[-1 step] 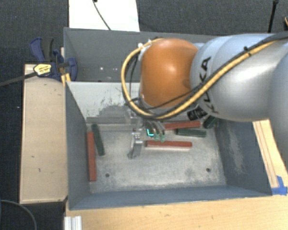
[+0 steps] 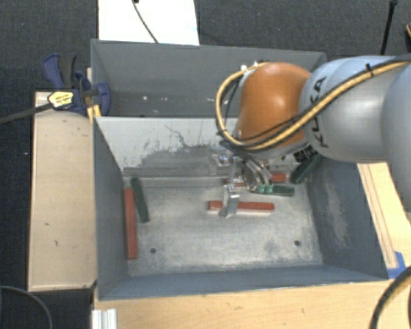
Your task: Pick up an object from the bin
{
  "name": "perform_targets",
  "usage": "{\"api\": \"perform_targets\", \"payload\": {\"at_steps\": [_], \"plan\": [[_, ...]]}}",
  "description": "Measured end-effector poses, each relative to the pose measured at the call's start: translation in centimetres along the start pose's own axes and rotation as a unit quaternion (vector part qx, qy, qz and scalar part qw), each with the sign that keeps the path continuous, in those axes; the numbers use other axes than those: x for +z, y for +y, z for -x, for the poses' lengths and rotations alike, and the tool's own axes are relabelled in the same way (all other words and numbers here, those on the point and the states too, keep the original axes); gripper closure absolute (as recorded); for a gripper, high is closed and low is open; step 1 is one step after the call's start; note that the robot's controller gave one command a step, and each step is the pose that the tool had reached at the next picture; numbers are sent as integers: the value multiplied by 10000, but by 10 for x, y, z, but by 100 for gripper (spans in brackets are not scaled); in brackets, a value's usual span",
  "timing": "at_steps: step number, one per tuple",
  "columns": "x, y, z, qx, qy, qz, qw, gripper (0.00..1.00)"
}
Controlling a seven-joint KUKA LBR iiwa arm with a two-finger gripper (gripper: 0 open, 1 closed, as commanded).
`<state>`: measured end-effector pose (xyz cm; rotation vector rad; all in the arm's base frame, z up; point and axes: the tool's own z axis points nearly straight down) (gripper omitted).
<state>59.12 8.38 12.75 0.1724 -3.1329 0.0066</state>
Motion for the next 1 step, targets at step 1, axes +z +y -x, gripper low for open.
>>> {"api": "perform_targets", "payload": {"at_steps": [1], "plan": [[59,-55,-13,1315,-10,17,9913,0]]}}
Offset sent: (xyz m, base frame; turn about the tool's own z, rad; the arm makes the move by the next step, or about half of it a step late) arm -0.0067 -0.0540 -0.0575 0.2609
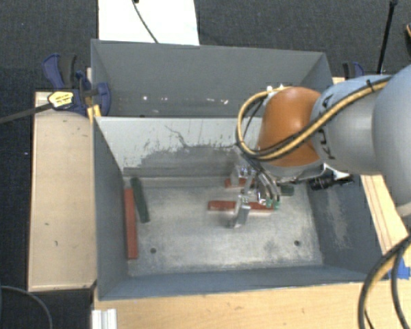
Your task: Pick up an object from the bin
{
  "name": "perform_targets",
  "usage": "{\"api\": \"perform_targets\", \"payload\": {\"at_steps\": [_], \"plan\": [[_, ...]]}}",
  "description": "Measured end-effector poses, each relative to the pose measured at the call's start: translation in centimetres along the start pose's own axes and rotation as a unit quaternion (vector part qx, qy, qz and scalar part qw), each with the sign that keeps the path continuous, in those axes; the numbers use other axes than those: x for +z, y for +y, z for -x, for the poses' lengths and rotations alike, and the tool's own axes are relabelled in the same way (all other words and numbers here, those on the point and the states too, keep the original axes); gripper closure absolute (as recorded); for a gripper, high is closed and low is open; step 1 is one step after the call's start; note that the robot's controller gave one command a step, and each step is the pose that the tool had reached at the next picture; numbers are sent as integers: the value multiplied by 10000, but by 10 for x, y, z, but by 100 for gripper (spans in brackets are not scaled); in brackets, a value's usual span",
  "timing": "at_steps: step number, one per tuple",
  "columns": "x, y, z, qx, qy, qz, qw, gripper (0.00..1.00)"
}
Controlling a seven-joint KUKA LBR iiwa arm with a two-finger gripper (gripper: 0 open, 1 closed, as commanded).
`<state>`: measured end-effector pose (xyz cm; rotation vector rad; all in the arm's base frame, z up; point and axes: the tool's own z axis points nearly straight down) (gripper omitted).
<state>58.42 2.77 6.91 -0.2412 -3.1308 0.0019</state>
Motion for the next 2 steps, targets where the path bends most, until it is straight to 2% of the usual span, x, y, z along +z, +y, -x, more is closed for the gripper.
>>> {"api": "perform_targets", "payload": {"at_steps": [1,2], "plan": [[-5,3,3,-1,-52,24,10000,100],[-144,1,-9,-115,-56,18,9999,100]]}}
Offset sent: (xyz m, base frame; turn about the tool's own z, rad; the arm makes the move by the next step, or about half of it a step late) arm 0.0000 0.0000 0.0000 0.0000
